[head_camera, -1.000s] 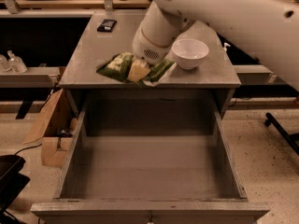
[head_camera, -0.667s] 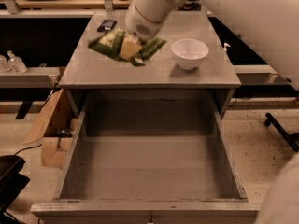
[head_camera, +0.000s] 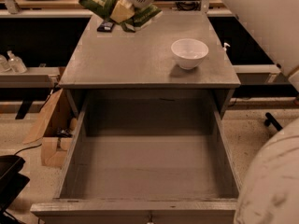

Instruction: Pick green jalapeno chip bag from top drawer and place on counter

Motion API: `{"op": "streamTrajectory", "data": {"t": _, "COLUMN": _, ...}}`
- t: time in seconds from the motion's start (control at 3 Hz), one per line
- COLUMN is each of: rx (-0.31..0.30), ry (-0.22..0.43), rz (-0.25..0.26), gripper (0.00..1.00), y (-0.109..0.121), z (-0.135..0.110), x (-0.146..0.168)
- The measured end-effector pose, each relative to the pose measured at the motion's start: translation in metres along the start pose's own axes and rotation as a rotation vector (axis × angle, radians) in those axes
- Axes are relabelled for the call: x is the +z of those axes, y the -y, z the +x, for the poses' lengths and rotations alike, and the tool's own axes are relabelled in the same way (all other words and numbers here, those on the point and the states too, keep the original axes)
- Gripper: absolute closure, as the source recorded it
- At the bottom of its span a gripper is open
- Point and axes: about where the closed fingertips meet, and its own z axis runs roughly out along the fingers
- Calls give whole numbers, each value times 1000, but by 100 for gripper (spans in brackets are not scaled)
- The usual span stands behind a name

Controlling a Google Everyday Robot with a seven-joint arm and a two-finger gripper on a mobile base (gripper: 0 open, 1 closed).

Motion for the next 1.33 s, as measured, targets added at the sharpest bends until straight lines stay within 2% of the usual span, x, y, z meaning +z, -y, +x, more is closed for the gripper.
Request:
{"op": "streamTrajectory", "data": {"t": 0.33, "rx": 0, "ry": 0, "rz": 0, "gripper": 100, "y": 0, "z": 0, "x": 0}}
{"op": "streamTrajectory", "data": {"t": 0.67, "rx": 30, "ry": -9, "rz": 46, "gripper": 100, "y": 10, "z": 3, "x": 19}}
{"op": "streamTrajectory", "data": {"t": 1.0, "rx": 109, "ry": -32, "rz": 136, "gripper": 100, "y": 45, "z": 15, "x": 64}}
{"op": "streamTrajectory", "data": {"t": 1.33, "rx": 196, "ry": -76, "rz": 191, "gripper": 100, "y": 78, "z": 41, "x": 116}}
